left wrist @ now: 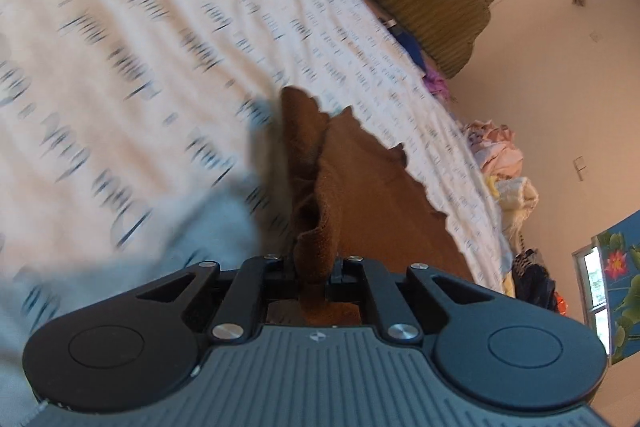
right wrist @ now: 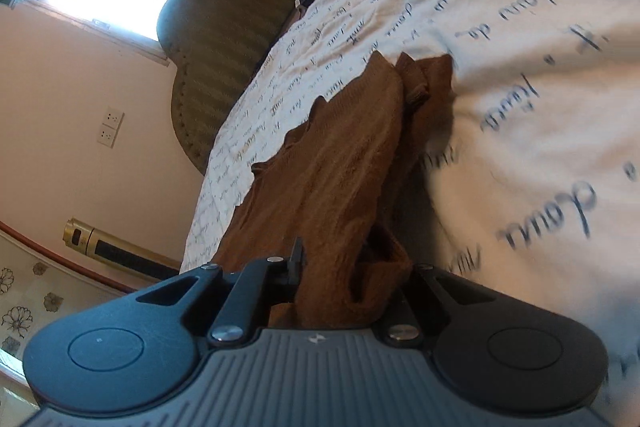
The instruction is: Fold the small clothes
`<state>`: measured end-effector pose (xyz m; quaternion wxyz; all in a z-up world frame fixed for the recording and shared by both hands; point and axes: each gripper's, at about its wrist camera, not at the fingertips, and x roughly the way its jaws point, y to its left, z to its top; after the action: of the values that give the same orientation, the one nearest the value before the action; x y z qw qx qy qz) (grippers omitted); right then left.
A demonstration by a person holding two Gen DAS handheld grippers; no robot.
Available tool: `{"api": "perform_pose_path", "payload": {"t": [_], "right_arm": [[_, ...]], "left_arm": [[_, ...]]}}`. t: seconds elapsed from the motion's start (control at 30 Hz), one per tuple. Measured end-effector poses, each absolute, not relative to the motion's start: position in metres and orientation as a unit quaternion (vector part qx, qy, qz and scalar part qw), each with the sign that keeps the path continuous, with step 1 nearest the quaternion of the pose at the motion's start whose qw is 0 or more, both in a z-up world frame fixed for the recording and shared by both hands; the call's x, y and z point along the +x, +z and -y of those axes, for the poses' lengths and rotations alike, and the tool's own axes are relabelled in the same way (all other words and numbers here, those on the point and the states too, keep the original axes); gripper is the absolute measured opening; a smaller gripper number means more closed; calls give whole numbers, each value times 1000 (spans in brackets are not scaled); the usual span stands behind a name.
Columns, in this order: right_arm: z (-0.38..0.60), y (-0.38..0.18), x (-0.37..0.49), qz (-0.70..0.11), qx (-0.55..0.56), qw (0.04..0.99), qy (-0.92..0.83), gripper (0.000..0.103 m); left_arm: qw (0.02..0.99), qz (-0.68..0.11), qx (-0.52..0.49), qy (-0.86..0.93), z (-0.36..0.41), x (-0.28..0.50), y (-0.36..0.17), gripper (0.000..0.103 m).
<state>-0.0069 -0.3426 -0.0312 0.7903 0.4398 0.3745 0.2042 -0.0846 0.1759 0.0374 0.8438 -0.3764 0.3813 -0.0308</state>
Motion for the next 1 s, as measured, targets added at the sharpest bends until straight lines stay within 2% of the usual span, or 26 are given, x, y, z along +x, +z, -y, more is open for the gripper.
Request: {"api": "perform_pose_path", "payload": {"t": [0.07, 0.13, 0.27, 0.3, 0.33, 0.37, 0.43, 0.53, 0.57, 0.63, 0.67, 0.83, 1.0], "right_arm": [[343, -36, -28, -388, 440, 785, 199, 9], [344, -43, -42, -398, 436, 785, 188, 9], [359, -52, -55, -415, 462, 768, 158, 17], [365, -46, -58, -412, 456, 773, 152, 22], [374, -40, -63, -406, 445, 785, 143, 32], [383, -30, -65, -393, 431, 802, 130, 41], [396, -10, -64, -361, 390, 839, 114, 48], [398, 16, -32, -351, 320, 873, 110, 50], [398, 21, -21, -350, 301, 879, 123, 50], [386, 28, 12, -348, 269, 887, 142, 50], [378, 29, 30, -352, 252, 890, 146, 50], [347, 22, 98, -387, 174, 892, 157, 50], [332, -2, 145, -426, 172, 872, 170, 50]], "left_arm": [[843, -392, -366, -38, -176, -102, 31, 10], [845, -404, -349, -47, -178, -109, 23, 15], [834, -395, -386, -15, -214, -118, 26, 31], [848, -373, -378, 7, -226, -121, 38, 38], [865, -346, -363, 32, -237, -121, 54, 45], [880, -323, -345, 53, -246, -118, 67, 46], [907, -298, -287, 79, -254, -98, 92, 47], [944, -262, -188, 66, -232, -52, 115, 47], [949, -252, -180, 58, -226, -37, 116, 48], [945, -254, -207, 3, -214, 2, 107, 59], [939, -262, -223, -13, -208, 18, 102, 59], [910, -351, -186, -119, -145, 85, 66, 59], [879, -431, -147, -138, -125, 124, 34, 57]]}}
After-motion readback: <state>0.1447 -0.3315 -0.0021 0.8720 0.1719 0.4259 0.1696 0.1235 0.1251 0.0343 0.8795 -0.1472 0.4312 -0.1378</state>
